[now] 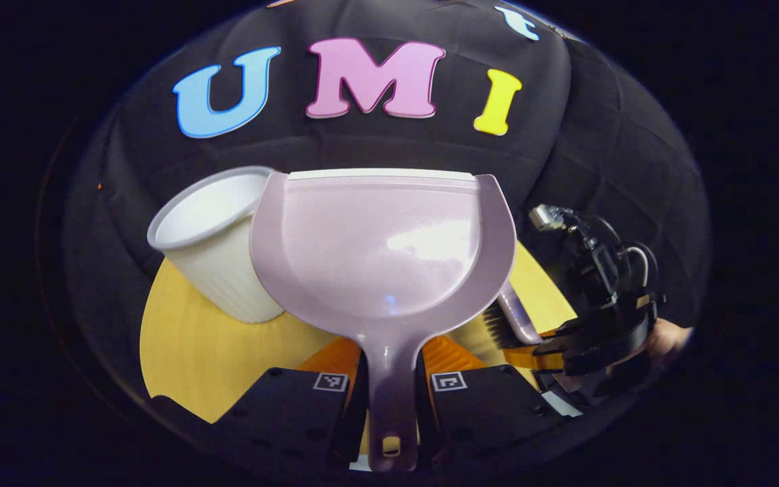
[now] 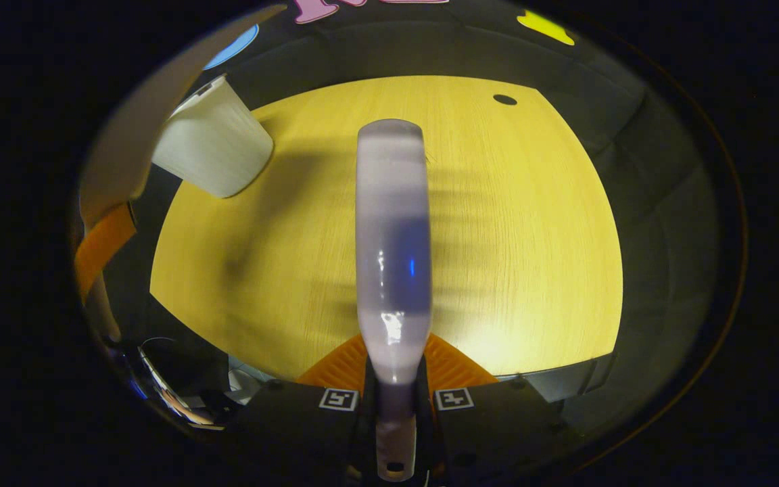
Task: Pick up the small broom and dustpan from the desktop, sweep the trash into the dustpan with the broom, and then empty the trash into the garbage bin.
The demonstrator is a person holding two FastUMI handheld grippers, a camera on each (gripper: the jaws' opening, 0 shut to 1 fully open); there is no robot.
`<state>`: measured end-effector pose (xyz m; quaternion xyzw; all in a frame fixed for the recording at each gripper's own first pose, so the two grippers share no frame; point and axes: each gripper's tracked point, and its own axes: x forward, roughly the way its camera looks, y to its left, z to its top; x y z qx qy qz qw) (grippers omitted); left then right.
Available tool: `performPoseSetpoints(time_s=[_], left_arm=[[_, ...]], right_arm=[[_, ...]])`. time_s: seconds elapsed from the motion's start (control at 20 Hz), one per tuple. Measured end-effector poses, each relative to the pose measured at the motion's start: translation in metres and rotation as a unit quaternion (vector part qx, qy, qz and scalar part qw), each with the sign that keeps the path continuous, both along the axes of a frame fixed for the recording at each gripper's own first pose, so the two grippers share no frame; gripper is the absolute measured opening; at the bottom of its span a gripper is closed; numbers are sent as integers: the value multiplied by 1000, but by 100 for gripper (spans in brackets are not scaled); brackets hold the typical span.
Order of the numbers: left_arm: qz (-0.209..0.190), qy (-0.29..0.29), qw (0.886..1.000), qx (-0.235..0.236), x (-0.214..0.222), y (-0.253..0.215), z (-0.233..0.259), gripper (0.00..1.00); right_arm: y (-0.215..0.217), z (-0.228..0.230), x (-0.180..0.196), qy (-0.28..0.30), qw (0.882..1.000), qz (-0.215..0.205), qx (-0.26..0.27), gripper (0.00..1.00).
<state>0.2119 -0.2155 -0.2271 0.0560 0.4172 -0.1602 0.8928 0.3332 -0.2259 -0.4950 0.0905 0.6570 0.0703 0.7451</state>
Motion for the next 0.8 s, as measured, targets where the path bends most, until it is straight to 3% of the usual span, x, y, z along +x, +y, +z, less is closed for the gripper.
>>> performPoseSetpoints(time_s=[0.15,0.3,0.8], left_arm=[[42,73,996,4,-17,9,-72,29],[74,123,990,16,-35,13,-113,29],[99,195,975,49,-44,10,-112,29]], right_arm=[[1,-25,1,16,1000,7,-22,27],[6,-40,6,11,999,27,-40,27],[18,-74,19,76,995,37,-51,27]])
